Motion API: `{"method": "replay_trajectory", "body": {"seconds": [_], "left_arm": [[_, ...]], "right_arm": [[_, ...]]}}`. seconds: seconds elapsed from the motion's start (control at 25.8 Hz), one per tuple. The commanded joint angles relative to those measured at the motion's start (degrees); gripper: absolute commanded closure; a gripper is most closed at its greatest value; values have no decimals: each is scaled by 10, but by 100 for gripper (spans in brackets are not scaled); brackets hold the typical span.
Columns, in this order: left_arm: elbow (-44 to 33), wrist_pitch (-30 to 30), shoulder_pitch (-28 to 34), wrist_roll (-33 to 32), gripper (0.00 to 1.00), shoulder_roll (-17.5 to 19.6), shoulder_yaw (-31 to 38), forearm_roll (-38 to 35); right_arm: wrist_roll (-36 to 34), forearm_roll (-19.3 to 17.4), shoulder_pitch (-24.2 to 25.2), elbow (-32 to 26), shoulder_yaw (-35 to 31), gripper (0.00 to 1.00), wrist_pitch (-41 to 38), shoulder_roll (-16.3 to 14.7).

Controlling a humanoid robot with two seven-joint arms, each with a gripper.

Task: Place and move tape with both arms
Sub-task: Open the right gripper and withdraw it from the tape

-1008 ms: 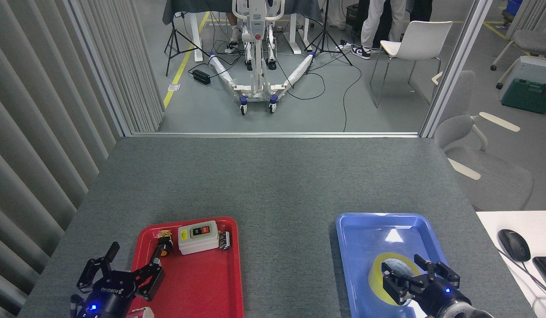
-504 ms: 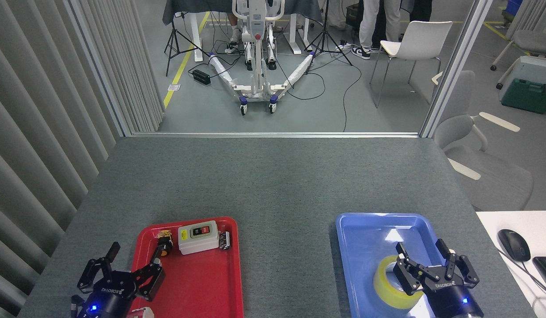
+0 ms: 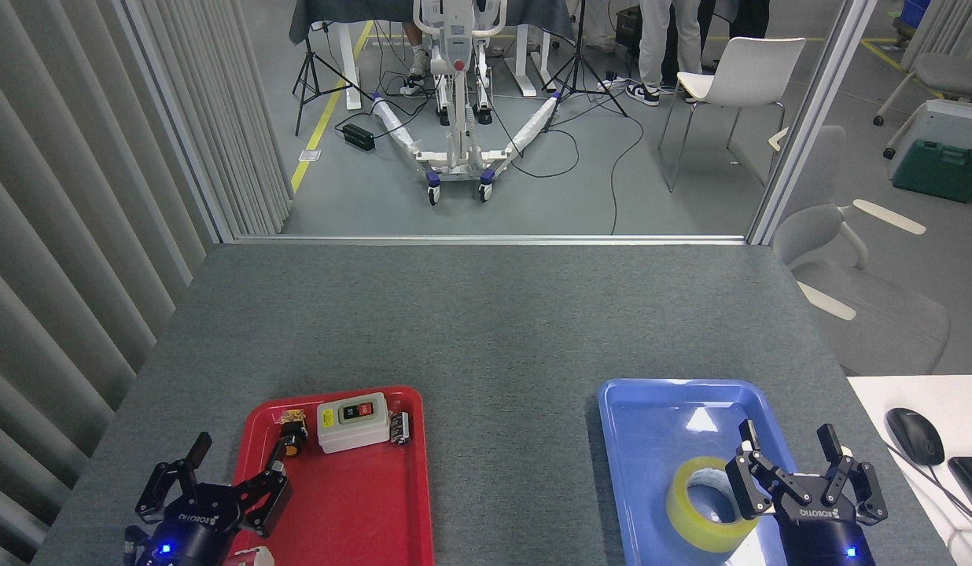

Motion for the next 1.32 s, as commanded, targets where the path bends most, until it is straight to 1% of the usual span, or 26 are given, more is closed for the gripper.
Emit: {"method": "replay_trajectory", "body": {"seconds": [0.0,0.12,0.23,0.31,0.62,0.78,0.89,1.28], "left_arm": [[-1,-13,6,2,0,-3,3,0],[1,-14,6,2,0,-4,3,0],[7,-14,6,1,0,-4,3,0],[7,-14,7,1,0,-4,3,3],[11,-15,7,0,0,-5,3,4],[11,-27,7,-3,0,-4,4,4],[11,-28,7,-3,0,-5,4,4],[12,-35,6,-5,0,-13,5,4]], "right_arm": [[3,14,18,-1,2,1,3,2],[13,23,42,-9,4,1,12,5],[57,22,61,-24,6,1,35,12],[57,22,67,-34,7,1,36,11],[58,23,69,-41,26,1,36,5],[59,23,68,-44,26,1,37,2],[62,22,69,-53,28,1,36,2],[63,23,71,-53,34,1,36,4]]}}
